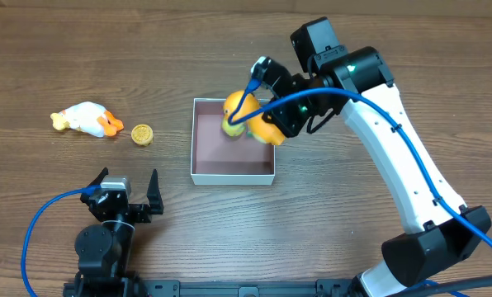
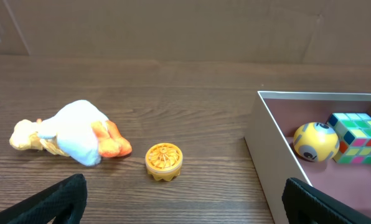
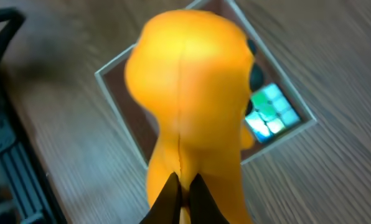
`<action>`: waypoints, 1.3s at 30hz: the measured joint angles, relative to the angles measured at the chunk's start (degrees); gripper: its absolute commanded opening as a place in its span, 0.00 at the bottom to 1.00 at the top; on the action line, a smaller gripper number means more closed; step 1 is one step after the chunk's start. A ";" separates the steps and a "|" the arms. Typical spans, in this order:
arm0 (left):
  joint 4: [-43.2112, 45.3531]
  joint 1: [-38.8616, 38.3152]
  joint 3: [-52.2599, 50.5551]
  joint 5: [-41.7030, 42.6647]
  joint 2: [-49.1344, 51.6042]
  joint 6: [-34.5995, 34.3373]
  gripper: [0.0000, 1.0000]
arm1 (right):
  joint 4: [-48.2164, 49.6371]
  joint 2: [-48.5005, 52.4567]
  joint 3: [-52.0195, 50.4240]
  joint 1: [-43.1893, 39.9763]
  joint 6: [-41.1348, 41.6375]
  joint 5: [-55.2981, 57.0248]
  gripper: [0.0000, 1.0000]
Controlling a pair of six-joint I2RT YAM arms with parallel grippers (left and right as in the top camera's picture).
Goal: Pack container
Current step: 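Lift the dinosaur and lower it into the box with the right gripper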
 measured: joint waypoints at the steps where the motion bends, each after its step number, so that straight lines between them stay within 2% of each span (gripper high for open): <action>1: 0.00 0.00 0.00 0.00 0.00 0.00 1.00 | -0.55 0.00 0.00 0.92 -1.84 -0.59 0.04; 10: 0.00 0.00 0.00 0.00 0.00 0.02 1.00 | -2.10 1.64 0.15 10.88 -8.07 0.52 0.04; 23: 0.00 0.00 0.00 0.00 0.00 0.00 1.00 | -0.13 10.69 -0.26 10.75 -9.90 2.14 0.04; 39: 0.00 0.00 0.00 0.00 0.00 0.02 1.00 | 1.57 15.47 -3.63 10.73 -10.67 2.58 0.04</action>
